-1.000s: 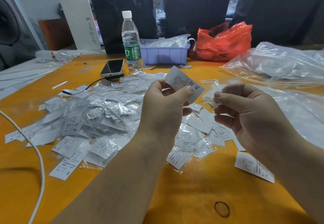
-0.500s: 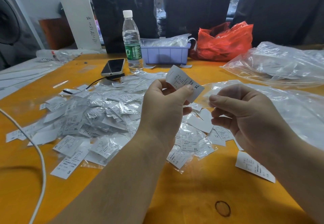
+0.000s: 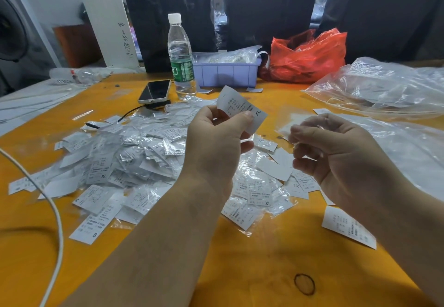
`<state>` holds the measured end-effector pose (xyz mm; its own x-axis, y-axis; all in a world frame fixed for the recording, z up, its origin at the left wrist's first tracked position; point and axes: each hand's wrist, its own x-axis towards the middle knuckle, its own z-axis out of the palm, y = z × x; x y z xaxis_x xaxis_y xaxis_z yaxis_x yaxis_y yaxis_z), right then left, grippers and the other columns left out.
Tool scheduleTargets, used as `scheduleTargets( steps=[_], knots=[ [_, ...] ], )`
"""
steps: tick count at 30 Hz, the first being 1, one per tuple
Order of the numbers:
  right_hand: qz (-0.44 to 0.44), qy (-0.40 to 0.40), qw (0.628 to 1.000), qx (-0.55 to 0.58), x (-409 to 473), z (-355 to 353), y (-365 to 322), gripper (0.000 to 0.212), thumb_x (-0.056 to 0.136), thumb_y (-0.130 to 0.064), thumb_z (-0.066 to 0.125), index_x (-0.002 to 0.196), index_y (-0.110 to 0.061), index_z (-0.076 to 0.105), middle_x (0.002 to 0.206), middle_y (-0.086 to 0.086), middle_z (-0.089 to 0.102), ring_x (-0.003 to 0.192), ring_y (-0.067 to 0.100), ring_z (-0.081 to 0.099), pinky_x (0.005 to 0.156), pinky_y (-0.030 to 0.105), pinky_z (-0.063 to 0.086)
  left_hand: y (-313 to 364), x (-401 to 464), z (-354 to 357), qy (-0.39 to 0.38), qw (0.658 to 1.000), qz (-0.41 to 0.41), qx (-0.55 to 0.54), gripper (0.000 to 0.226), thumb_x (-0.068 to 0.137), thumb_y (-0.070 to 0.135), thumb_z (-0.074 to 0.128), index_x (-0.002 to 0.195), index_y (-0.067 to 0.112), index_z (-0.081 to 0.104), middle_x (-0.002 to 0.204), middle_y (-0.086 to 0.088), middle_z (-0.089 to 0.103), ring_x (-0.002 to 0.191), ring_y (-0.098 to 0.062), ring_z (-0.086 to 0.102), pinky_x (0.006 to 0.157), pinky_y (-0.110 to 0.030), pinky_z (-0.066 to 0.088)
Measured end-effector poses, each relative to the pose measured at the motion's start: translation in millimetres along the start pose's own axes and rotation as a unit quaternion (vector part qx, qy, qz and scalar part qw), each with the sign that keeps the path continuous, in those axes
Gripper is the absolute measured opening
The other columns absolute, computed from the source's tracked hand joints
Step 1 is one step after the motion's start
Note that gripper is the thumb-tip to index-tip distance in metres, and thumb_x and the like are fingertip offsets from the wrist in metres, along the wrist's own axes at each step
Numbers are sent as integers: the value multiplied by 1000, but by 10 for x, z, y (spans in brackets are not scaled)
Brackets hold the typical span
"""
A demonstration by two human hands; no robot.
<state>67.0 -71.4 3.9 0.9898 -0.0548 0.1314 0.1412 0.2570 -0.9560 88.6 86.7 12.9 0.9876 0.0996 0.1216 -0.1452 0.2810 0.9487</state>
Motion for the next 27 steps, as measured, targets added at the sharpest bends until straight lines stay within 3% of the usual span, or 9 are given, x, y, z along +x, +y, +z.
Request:
scheduleTargets(
  steps=[5,11,19,27],
  knots=[
    [5,4,1000,3,0,17,6,25,60,-17,75,80,-12,61,67,7,67,52,15,59,47,27,50,-20,-11,20,-17,1000,-7,10,15,87,11,70,95,14,58,95,-9,68,72,-13,66,63,-26,59],
    [6,-5,1000,-8,-5,28,22,16,56,-18,77,68,-17,67,65,7,65,51,14,57,45,25,48,-33,-16,25,-32,999,0,28,15,87,12,71,94,16,58,93,-7,68,74,-14,66,65,-26,59],
    [3,18,1000,-5,13,6,18,20,60,-17,73,79,-13,65,64,6,64,50,13,54,44,24,46,0,-14,14,-30,999,2,17,16,86,11,71,93,16,57,88,-4,68,66,-9,64,64,-25,59],
    [17,-18,999,-27,-21,36,22,20,61,-16,73,78,-13,64,62,5,64,50,13,54,45,24,46,-13,-23,20,-39,999,9,30,16,87,11,70,95,15,57,90,-6,67,71,-13,64,64,-26,59]
  ],
)
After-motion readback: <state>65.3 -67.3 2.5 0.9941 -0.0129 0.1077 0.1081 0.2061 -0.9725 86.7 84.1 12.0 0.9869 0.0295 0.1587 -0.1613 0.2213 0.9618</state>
